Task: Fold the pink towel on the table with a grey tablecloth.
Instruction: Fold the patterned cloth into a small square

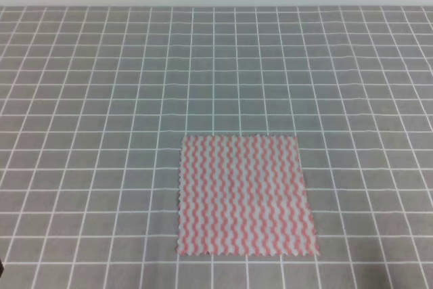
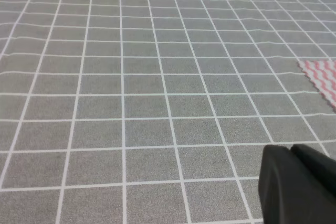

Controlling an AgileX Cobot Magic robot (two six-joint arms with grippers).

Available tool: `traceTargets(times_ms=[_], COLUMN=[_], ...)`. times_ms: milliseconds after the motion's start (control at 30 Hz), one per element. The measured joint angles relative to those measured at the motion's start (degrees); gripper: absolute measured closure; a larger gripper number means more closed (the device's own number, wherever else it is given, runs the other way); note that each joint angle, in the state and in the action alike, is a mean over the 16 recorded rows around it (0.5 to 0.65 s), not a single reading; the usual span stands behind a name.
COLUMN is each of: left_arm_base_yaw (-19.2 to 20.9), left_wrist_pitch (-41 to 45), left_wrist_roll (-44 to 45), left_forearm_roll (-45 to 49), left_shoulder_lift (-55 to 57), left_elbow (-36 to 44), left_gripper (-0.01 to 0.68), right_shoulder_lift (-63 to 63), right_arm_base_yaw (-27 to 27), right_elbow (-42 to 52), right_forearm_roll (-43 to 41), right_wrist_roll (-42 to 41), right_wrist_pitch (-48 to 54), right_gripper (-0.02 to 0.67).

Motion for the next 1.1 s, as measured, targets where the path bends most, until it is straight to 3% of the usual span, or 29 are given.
traceTargets(times_ms=[567, 1100], left_arm_base_yaw=[0.0, 0.0], left_wrist_pitch=[-3.7, -15.4], left_wrist_roll=[-0.2, -0.1], left_forearm_roll=[-2.4, -29.4], left_shoulder_lift=[-1.0, -1.1], left_elbow=[0.6, 0.8], left_gripper=[0.675, 0.675], right_shoulder_lift=[1.0, 0.3], right_arm_base_yaw=[0.0, 0.0], right_elbow=[-0.8, -0.2], right_forearm_roll=[2.3, 34.5], right_wrist_roll=[0.0, 0.0], right_wrist_pitch=[-1.9, -15.4], right_gripper=[0.666, 0.665])
